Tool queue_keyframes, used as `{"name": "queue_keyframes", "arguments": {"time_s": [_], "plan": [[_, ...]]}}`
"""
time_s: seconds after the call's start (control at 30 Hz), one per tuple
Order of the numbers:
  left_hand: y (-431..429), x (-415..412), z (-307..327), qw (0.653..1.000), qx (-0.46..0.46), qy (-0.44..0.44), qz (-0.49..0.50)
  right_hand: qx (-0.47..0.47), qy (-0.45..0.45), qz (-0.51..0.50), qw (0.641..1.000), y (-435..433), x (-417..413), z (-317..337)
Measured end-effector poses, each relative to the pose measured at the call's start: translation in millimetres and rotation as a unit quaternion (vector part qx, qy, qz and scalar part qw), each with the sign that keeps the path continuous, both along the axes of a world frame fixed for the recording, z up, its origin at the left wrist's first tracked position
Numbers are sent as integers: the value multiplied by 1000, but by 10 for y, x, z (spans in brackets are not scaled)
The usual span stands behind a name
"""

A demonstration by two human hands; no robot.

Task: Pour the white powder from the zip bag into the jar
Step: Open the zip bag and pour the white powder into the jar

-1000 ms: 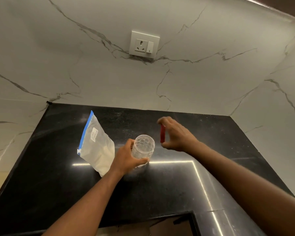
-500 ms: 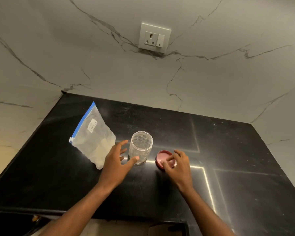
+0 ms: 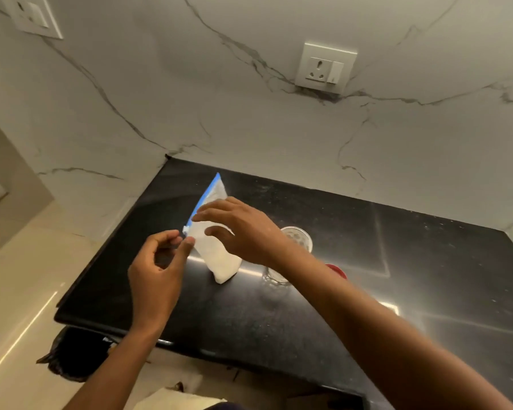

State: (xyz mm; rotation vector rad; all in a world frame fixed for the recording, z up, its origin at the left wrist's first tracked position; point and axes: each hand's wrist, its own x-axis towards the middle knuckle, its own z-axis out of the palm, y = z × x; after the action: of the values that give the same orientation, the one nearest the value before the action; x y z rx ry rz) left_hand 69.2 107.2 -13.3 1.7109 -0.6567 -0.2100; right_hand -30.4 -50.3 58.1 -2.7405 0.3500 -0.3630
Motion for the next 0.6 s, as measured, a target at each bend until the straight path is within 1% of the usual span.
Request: {"name": "queue_keyframes", "arguments": {"time_s": [0.1,0.2,0.43,0.6], "plan": [[-48,82,11,1000,8,2,-23,-106,59,77,990,-16,373,-3],[-54,172,-21,999,16,-7,-38,-160,111,110,975,-91,547,12],[-4,365,-117,998,20,-41,-46,-241,127,165,948,-180,699,46],[-45,457,-154,997,21,-66,-45,-261,159,150,940,-312,744,185]]}}
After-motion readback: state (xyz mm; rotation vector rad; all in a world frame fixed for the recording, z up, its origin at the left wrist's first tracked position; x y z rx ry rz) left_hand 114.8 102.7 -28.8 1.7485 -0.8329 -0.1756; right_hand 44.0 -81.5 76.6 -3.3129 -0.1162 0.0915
